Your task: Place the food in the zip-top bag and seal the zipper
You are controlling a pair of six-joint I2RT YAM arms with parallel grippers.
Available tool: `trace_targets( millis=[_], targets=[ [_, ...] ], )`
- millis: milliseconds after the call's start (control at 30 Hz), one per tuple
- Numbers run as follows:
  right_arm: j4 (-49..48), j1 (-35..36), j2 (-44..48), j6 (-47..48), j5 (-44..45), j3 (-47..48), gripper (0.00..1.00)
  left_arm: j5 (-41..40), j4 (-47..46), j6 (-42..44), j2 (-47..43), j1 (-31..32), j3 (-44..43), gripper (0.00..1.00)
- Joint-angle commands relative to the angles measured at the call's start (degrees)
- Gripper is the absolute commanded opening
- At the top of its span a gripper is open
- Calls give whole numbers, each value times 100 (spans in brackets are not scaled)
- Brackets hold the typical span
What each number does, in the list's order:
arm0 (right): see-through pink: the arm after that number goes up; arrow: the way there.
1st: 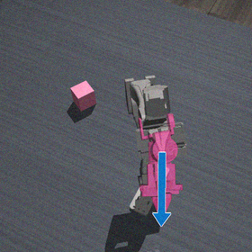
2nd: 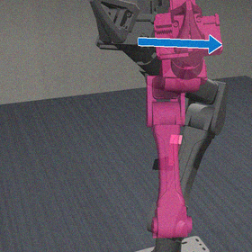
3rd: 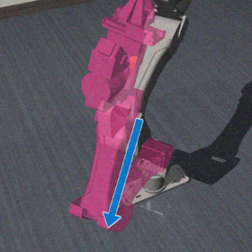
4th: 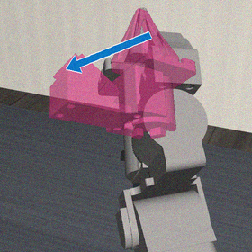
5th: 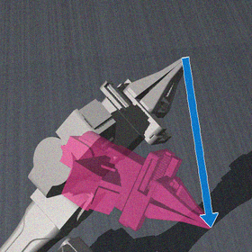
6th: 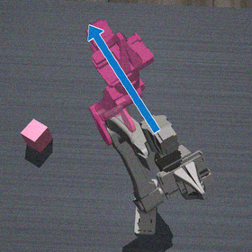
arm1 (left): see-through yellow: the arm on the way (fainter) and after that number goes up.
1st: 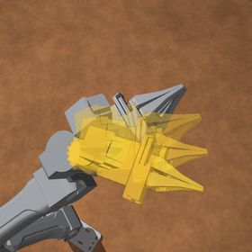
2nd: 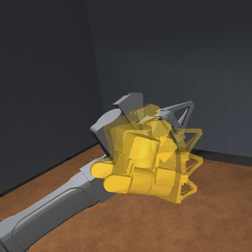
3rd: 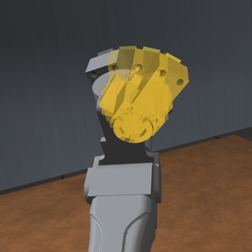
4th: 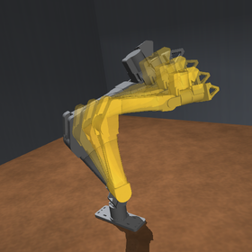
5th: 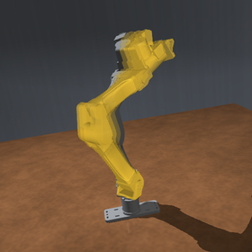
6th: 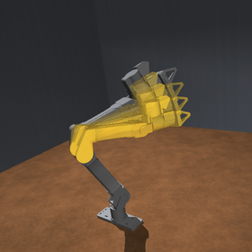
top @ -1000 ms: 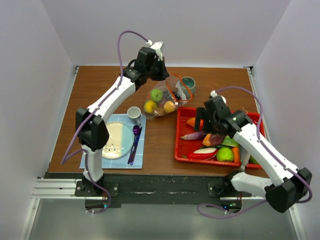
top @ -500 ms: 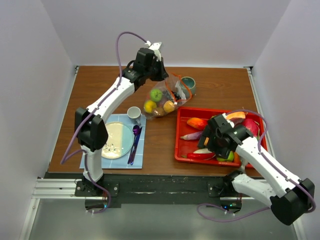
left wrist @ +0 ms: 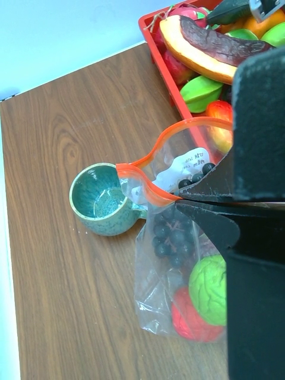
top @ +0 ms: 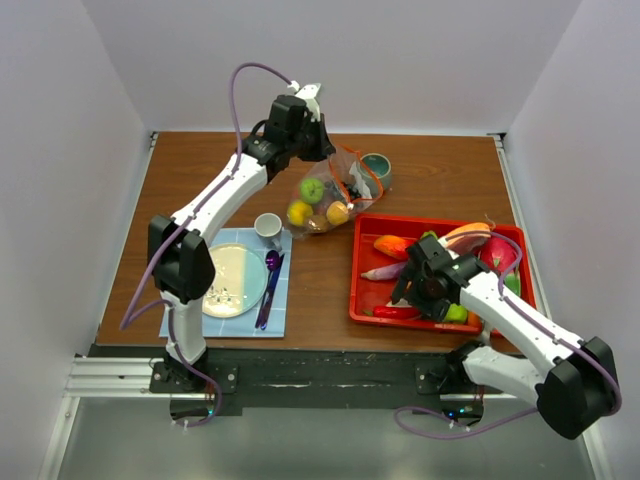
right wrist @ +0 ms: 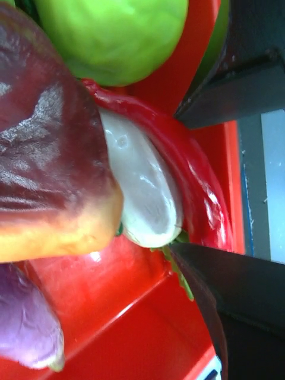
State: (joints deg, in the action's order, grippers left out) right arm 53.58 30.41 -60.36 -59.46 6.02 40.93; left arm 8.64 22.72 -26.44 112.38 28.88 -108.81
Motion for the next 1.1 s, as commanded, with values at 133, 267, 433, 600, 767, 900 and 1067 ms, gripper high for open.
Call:
trace_targets(
  millis=[133,267,433,600,767,900,1067],
  targets=[
    [-428,8,-38,-110,-145,47,46,85,-312,-55,-322,-50,18,0],
    [-252,8,-37,13,-84,310,25,58,-303,-55,-304,-58,9,0],
    [-50,8,-29,207,-40,644,13,58,-303,-63,-287,-58,1,0],
    [-49,0,77,549,57,1013,3,67,-303,-72,-269,-58,-25,0],
    [-251,8,147,1101,399,1706,3,76,-224,-81,-190,-58,-175,0],
    [-436,8,78,1656,891,2471,2,85,-180,-81,-164,-58,-237,0],
    [-751,8,-379,2271,1717,3709,2,155,-154,-107,-137,-58,-263,0]
  ],
)
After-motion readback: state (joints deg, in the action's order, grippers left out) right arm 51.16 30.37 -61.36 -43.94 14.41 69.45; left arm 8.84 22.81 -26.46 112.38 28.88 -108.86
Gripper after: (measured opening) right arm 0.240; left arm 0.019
